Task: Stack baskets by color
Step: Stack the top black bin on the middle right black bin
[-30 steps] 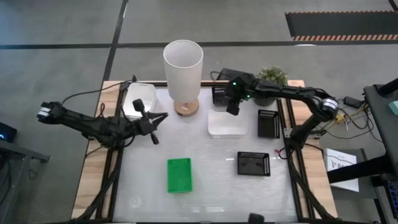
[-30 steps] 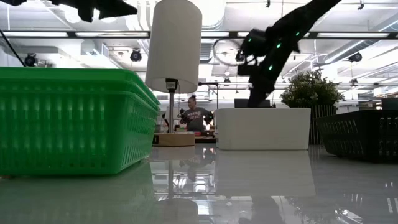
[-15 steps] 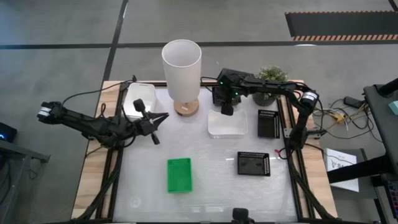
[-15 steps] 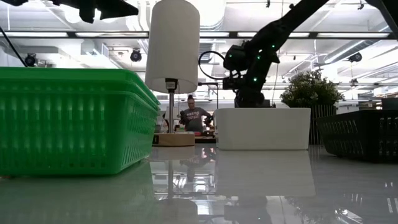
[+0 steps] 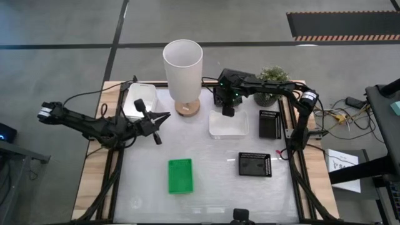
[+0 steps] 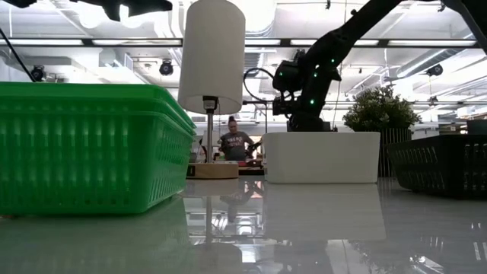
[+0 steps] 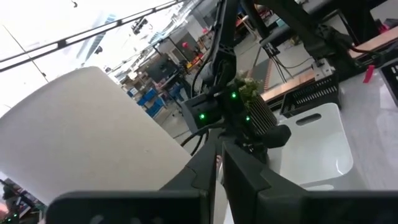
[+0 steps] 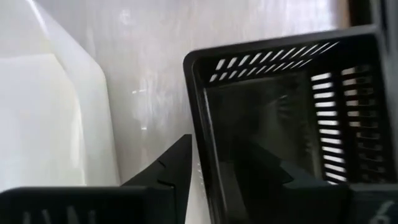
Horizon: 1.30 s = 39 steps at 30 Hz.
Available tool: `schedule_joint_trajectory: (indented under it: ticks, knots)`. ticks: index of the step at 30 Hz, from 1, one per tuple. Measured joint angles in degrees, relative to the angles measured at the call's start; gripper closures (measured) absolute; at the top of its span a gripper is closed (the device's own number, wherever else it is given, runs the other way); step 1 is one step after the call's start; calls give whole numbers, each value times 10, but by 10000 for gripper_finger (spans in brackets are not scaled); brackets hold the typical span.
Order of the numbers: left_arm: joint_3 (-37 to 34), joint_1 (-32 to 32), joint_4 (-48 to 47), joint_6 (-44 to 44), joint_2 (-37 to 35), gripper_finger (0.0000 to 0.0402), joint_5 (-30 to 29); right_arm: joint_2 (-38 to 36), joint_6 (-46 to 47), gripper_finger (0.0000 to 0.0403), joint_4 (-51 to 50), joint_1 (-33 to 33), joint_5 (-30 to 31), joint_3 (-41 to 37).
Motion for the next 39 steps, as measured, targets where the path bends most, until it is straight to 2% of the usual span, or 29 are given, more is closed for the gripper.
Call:
schedule_joint_trajectory:
  ticks: [5,10,12,20,25,29,34,39]
  knots:
    - [0,0,0,0,0,391,0,20,0,315,-1,0,12,-1]
    - [0,0,0,0,1,391,0,17,0,376,-2,0,15,-1]
    - [0,0,-1,0,1,391,0,14,-1,388,-5,0,19,-1]
    - [0,0,0,7,0,391,-1,-23,0,394,-22,14,52,10]
    - [0,0,-1,11,1,391,-4,-51,51,394,-82,34,75,58]
    - [0,1,0,15,1,391,-3,-76,93,394,-132,74,104,101]
    - [0,1,1,16,1,391,-3,-106,232,394,-192,143,173,154]
    - [0,1,2,15,2,391,-3,-130,509,394,-291,210,201,203]
